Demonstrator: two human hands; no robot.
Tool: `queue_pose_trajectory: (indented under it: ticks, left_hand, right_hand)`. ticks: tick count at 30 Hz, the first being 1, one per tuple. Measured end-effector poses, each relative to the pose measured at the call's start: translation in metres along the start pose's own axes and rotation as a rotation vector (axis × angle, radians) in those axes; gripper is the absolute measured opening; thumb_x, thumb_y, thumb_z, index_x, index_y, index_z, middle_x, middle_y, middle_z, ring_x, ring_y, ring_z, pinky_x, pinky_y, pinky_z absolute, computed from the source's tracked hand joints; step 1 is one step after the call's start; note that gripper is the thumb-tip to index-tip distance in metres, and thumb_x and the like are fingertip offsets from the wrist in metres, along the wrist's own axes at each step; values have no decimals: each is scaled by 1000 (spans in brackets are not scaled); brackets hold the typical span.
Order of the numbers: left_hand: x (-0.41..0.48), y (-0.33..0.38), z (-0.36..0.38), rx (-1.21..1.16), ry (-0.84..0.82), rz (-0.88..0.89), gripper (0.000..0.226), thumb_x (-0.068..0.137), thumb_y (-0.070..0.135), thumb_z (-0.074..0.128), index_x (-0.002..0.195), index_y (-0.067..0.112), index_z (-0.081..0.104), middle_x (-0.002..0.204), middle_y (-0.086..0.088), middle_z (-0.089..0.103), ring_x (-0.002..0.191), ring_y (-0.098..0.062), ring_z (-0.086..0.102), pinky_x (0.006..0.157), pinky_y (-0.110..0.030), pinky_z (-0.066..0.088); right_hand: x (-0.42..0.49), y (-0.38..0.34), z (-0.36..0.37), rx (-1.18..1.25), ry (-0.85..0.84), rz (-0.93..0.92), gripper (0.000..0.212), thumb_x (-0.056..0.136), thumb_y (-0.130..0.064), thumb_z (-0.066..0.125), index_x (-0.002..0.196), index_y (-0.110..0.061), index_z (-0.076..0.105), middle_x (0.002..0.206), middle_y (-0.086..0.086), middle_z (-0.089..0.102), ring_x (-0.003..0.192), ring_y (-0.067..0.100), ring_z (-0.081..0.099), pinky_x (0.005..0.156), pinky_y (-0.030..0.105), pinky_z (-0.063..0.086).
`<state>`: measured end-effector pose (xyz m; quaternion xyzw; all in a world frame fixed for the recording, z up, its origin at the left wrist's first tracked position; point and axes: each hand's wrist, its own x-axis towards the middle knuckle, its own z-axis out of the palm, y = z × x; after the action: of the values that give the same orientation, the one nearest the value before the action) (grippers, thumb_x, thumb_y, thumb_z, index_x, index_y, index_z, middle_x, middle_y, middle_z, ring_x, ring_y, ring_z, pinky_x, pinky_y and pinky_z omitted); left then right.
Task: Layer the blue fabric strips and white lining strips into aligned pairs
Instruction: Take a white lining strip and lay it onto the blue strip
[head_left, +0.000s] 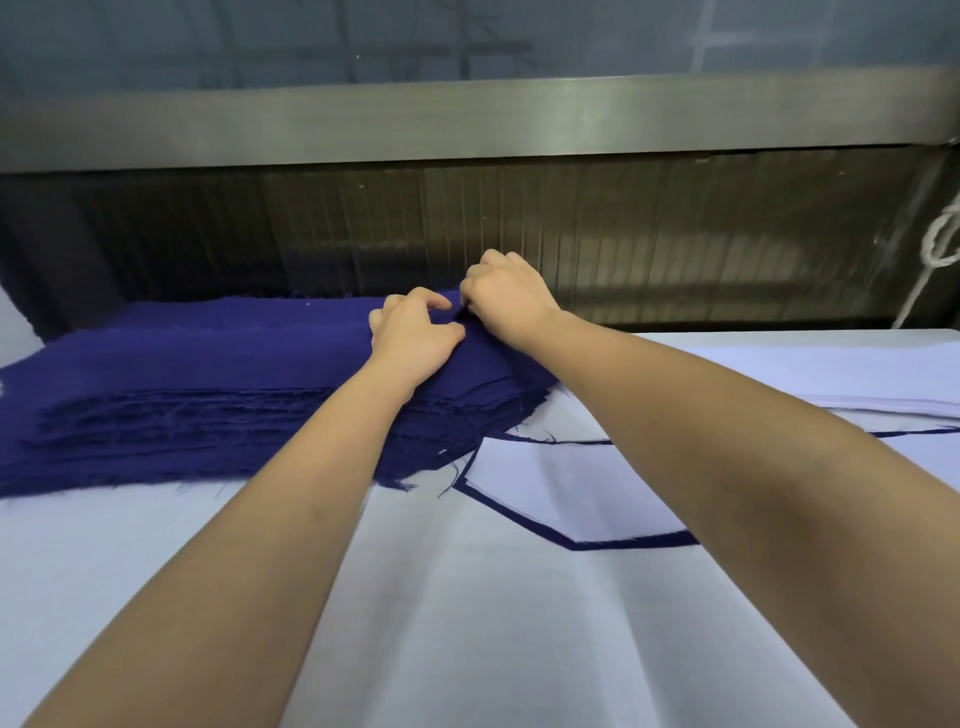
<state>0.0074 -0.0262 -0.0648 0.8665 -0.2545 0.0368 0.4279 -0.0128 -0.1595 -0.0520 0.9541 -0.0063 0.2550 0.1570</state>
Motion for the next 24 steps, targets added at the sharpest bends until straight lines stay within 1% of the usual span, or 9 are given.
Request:
queue_pose_trajectory:
  ticks: [5, 8, 10, 14, 16, 18, 19, 21, 24]
  left_hand:
    - [0, 0, -1, -57, 17, -24, 33, 88, 23, 60, 120, 23, 54, 134, -6, 39, 129, -26, 25, 89, -29, 26]
    - [0, -2, -1, -77, 46, -24, 34, 87, 21, 60, 121, 23, 53, 130, -6, 40, 125, -26, 29, 90, -30, 29]
    - [1, -4, -2, -122, 64, -17, 36, 87, 19, 60, 122, 22, 51, 120, -4, 46, 120, -25, 34, 91, -29, 32]
    - [2, -5, -4, -276, 47, -39, 47, 86, 14, 60, 129, 23, 42, 98, 4, 58, 116, -25, 47, 99, -42, 42]
    - [3, -5, -5, -353, 43, -43, 56, 87, 13, 60, 136, 26, 36, 92, 8, 58, 111, -21, 51, 91, -35, 45]
    - [3, -5, -8, -450, 37, -42, 66, 87, 11, 61, 141, 29, 29, 96, 6, 59, 104, -17, 54, 77, -23, 42]
    - [3, -4, -11, -513, 32, -48, 70, 86, 10, 61, 143, 31, 26, 99, 4, 59, 103, -16, 55, 75, -22, 42]
    - [5, -3, -15, -630, 30, -75, 74, 86, 9, 62, 143, 36, 23, 113, 4, 54, 109, -19, 53, 79, -25, 43]
    - [6, 0, -22, -844, 61, -153, 75, 86, 7, 63, 142, 38, 26, 139, -4, 38, 120, -21, 45, 82, -22, 43]
  right_hand:
    - [9, -4, -10, 263, -35, 252, 19, 91, -11, 55, 104, -16, 68, 116, 6, 60, 116, 26, 44, 92, 34, 37]
    - [11, -3, -16, 408, -61, 359, 18, 92, -16, 56, 103, -18, 70, 119, 6, 58, 115, 26, 50, 85, 35, 42]
    - [11, -4, -20, 442, -5, 401, 19, 94, -17, 54, 103, -17, 70, 118, 4, 56, 110, 25, 53, 77, 32, 41]
    - [10, -9, -27, 504, 130, 467, 19, 95, -17, 50, 103, -16, 68, 118, 4, 53, 106, 26, 55, 75, 31, 39]
    - [9, -11, -29, 533, 166, 474, 18, 95, -15, 51, 102, -14, 67, 117, 4, 55, 103, 25, 56, 75, 30, 41]
    - [7, -13, -30, 548, 179, 466, 16, 95, -12, 50, 101, -12, 65, 114, 5, 57, 100, 24, 58, 76, 31, 44]
    - [6, -13, -30, 547, 179, 460, 16, 95, -10, 49, 103, -11, 63, 113, 6, 58, 99, 23, 58, 76, 31, 45]
    - [3, -12, -29, 543, 175, 459, 16, 96, -8, 47, 105, -10, 60, 110, 7, 60, 97, 23, 57, 74, 29, 43]
    - [0, -9, -30, 599, 182, 479, 17, 97, -11, 45, 106, -9, 59, 103, 8, 62, 93, 22, 58, 73, 29, 44]
